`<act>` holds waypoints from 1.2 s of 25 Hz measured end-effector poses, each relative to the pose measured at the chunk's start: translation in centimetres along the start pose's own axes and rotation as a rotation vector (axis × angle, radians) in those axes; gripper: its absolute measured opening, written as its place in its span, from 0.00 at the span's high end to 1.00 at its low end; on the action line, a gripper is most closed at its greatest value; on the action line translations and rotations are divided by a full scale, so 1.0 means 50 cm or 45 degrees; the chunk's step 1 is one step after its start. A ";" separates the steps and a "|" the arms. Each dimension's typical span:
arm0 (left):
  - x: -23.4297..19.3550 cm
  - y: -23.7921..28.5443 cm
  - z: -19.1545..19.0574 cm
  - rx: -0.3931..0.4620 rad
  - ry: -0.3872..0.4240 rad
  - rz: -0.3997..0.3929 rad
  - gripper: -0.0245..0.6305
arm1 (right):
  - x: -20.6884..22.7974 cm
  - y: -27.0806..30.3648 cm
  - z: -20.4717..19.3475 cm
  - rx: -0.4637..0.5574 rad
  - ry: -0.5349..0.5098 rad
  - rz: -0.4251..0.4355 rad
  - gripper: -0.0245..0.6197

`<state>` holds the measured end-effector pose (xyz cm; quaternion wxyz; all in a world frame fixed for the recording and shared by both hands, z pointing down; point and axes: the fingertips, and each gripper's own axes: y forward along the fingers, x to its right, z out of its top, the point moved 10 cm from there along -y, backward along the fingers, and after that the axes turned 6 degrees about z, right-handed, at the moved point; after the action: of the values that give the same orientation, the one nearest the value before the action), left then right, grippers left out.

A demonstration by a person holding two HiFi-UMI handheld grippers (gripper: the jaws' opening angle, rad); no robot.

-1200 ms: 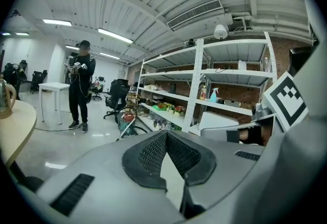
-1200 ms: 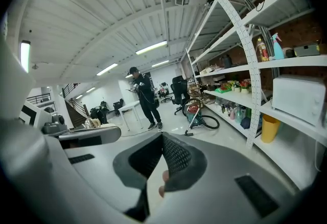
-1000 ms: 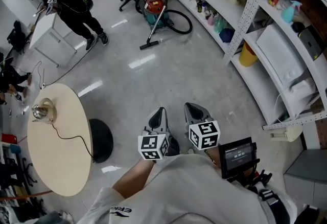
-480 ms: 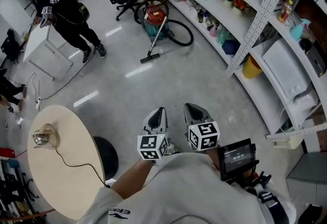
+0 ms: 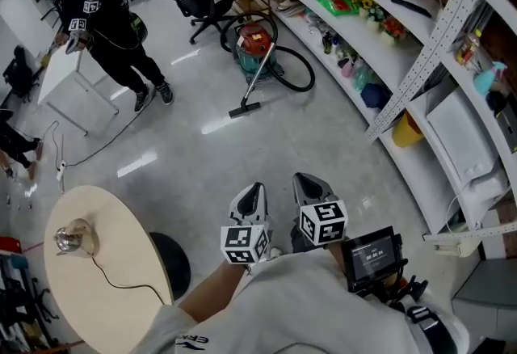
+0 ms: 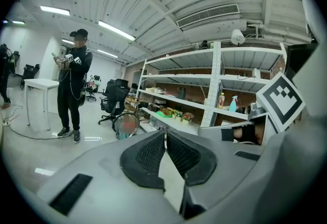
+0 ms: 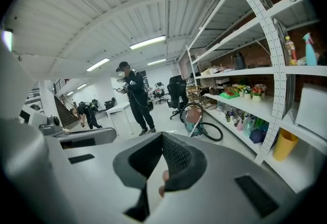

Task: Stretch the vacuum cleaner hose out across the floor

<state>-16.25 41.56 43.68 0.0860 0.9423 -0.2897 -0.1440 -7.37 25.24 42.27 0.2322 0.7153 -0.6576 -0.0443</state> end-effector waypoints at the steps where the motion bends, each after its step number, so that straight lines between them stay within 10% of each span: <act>1: -0.004 0.018 0.005 -0.001 0.003 0.005 0.96 | 0.013 0.016 0.009 0.001 0.000 0.005 0.97; 30: -0.008 0.657 0.185 -0.013 0.053 0.084 0.96 | 0.490 0.407 0.289 0.018 0.056 0.088 0.97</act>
<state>-36.66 14.19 43.09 0.1016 0.9345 -0.3181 -0.1231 -28.23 -2.81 43.30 0.2430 0.6946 -0.6770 -0.0160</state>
